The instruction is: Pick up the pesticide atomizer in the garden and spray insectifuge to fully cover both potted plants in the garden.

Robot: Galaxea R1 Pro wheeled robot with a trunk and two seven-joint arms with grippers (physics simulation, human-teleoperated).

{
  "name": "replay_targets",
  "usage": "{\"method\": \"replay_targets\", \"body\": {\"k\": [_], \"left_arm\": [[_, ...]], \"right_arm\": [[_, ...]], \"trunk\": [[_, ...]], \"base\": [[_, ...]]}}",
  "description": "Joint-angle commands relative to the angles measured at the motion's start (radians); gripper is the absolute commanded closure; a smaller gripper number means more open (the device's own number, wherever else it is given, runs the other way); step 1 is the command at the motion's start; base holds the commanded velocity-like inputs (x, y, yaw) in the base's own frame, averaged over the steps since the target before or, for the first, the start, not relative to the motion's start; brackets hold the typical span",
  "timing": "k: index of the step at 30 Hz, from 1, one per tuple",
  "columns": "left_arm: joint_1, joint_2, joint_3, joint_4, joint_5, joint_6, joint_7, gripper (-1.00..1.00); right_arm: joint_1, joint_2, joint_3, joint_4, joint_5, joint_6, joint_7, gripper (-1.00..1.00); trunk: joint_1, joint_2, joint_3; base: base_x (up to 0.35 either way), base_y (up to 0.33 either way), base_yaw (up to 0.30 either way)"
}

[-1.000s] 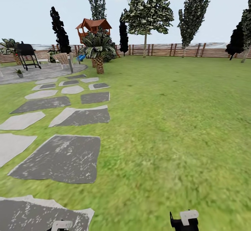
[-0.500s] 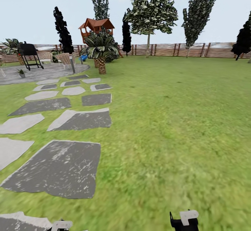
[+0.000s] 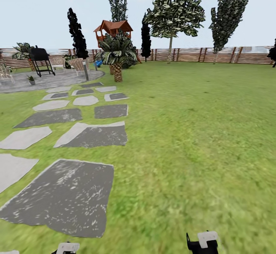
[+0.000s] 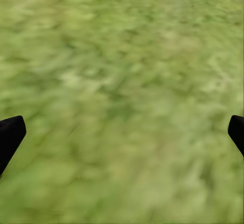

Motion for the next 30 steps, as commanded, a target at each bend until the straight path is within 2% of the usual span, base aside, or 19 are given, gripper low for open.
{"method": "replay_targets", "body": {"k": [1, 6, 17, 30], "left_arm": [[-0.001, 0.0, -0.008, 0.001, 0.011, -0.003, -0.004, 1.0], [-0.001, 0.0, -0.008, 0.001, 0.013, -0.003, -0.004, 1.0], [0.0, 0.0, -0.008, 0.001, 0.015, -0.003, -0.004, 1.0], [-0.001, 0.0, -0.008, 0.001, 0.014, -0.003, -0.004, 1.0]], "right_arm": [[-0.001, 0.0, -0.004, 0.001, 0.011, -0.002, -0.007, -1.0], [-0.001, 0.0, -0.004, 0.002, 0.011, -0.002, -0.007, -1.0], [-0.001, 0.0, -0.004, 0.002, 0.011, -0.002, -0.007, -1.0], [-0.001, 0.0, -0.004, 0.0, 0.01, -0.002, -0.007, -1.0]], "trunk": [[0.0, 0.0, -0.001], [0.0, 0.0, -0.001], [0.0, 0.0, -0.001], [0.0, 0.0, -0.001]], "base": [[0.34, 0.0, 0.0], [0.337, 0.031, 0.05], [0.31, 0.166, 0.245], [0.302, 0.211, 0.015]]}}
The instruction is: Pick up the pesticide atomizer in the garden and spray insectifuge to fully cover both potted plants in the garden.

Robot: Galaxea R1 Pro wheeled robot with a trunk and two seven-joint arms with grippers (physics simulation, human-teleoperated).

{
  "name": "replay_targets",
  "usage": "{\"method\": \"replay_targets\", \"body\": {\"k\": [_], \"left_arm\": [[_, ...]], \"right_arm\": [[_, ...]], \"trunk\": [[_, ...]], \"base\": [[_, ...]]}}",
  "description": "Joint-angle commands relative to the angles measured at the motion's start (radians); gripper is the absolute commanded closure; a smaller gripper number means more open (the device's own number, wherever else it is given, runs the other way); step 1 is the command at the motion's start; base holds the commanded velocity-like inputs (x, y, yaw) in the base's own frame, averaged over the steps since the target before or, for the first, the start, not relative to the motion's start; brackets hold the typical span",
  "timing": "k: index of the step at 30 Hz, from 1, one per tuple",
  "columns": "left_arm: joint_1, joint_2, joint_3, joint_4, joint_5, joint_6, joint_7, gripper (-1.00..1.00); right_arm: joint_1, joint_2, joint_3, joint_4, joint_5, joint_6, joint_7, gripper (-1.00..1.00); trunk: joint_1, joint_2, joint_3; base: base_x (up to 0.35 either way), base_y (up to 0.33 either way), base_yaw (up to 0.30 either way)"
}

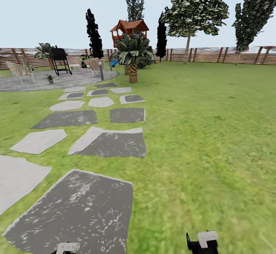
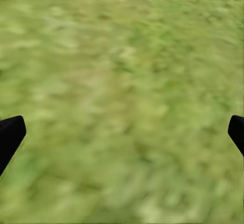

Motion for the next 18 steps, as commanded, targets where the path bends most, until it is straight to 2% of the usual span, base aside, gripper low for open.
{"method": "replay_targets", "body": {"k": [1, 14, 18], "left_arm": [[-0.001, 0.0, -0.008, 0.001, 0.011, -0.002, -0.004, 1.0], [-0.001, 0.0, -0.008, 0.001, 0.01, -0.003, -0.004, 1.0], [-0.001, 0.0, -0.008, 0.001, 0.01, -0.003, -0.004, 1.0]], "right_arm": [[-0.001, 0.0, -0.004, 0.002, 0.011, -0.002, -0.007, -1.0], [-0.001, 0.0, -0.004, 0.003, 0.012, -0.002, -0.007, -1.0], [-0.001, 0.0, -0.004, 0.003, 0.012, -0.002, -0.007, -1.0]], "trunk": [[0.0, 0.0, -0.001], [0.0, 0.0, -0.001], [0.0, 0.0, -0.001]], "base": [[0.293, 0.222, 0.0], [0.296, 0.199, 0.001], [0.331, 0.113, 0.134]]}}
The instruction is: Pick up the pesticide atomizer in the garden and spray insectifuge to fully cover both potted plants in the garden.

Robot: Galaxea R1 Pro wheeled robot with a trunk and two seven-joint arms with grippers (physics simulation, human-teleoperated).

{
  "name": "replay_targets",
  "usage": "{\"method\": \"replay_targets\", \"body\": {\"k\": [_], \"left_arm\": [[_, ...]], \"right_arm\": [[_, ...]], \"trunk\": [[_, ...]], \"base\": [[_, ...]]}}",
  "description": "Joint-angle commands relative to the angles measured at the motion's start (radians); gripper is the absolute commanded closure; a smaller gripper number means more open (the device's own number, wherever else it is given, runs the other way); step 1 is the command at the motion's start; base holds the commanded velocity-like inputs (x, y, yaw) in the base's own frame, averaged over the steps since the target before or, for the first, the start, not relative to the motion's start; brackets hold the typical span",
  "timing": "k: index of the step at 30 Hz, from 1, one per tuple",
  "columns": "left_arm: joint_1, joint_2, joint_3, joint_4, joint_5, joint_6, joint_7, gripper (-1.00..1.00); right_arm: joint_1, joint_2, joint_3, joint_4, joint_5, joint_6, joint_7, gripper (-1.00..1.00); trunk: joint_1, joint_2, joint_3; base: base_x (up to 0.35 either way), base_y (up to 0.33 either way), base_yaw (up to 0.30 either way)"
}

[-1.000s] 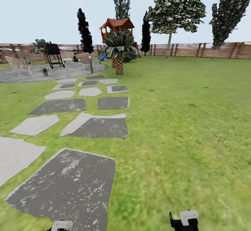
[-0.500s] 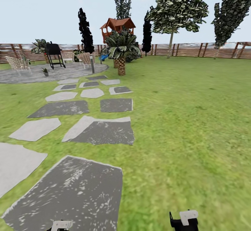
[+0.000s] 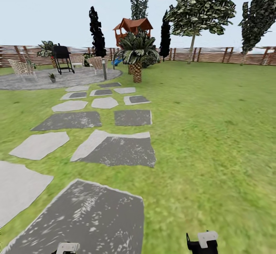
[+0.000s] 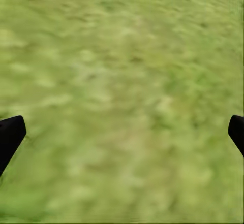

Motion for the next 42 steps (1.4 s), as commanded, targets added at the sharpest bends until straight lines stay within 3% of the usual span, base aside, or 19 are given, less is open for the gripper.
{"method": "replay_targets", "body": {"k": [1, 13, 42], "left_arm": [[-0.001, 0.0, -0.008, 0.001, 0.011, -0.003, -0.004, 1.0], [-0.001, 0.0, -0.008, 0.001, 0.014, -0.003, -0.004, 1.0], [-0.001, 0.0, -0.008, 0.001, 0.014, -0.003, -0.004, 1.0]], "right_arm": [[-0.001, 0.0, -0.004, 0.001, 0.01, -0.002, -0.007, -1.0], [-0.001, 0.0, -0.004, 0.001, 0.01, -0.002, -0.007, -1.0], [-0.001, 0.0, -0.004, 0.0, 0.01, -0.002, -0.007, -1.0]], "trunk": [[0.0, 0.0, -0.001], [0.0, 0.0, -0.001], [0.0, 0.0, -0.001]], "base": [[0.335, 0.098, 0.267], [0.335, 0.13, 0.248], [0.298, 0.214, 0.033]]}}
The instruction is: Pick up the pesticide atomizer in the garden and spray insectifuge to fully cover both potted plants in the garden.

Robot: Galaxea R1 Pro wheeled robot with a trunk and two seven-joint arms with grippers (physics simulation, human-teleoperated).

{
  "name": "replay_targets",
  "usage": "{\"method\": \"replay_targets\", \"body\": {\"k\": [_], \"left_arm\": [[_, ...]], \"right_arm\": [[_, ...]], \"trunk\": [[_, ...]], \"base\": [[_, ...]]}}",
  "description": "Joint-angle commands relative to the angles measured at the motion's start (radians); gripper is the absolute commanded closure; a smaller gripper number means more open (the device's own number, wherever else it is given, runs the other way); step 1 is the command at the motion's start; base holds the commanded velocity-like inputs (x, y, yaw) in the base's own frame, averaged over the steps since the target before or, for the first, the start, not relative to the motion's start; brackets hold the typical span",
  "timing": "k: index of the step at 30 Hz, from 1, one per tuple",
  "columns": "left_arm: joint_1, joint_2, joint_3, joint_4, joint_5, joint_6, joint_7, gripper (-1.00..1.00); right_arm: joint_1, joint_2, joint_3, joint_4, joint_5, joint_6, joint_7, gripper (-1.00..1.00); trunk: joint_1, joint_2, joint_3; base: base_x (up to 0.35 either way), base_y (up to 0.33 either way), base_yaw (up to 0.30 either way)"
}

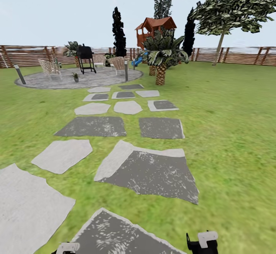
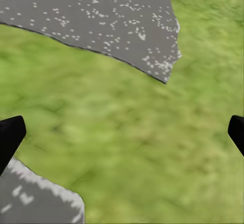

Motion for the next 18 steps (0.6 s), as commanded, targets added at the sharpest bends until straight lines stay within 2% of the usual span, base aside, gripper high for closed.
{"method": "replay_targets", "body": {"k": [1, 18], "left_arm": [[0.0, 0.001, -0.008, 0.001, 0.011, -0.003, -0.004, 1.0], [0.0, 0.0, -0.007, 0.001, 0.011, -0.003, -0.004, 1.0]], "right_arm": [[-0.001, 0.0, -0.004, 0.001, 0.011, -0.002, -0.007, -1.0], [-0.001, 0.0, -0.004, 0.002, 0.011, -0.002, -0.007, -1.0]], "trunk": [[0.0, 0.0, -0.001], [0.0, 0.0, -0.001]], "base": [[0.295, 0.219, 0.008], [0.295, 0.215, 0.001]]}}
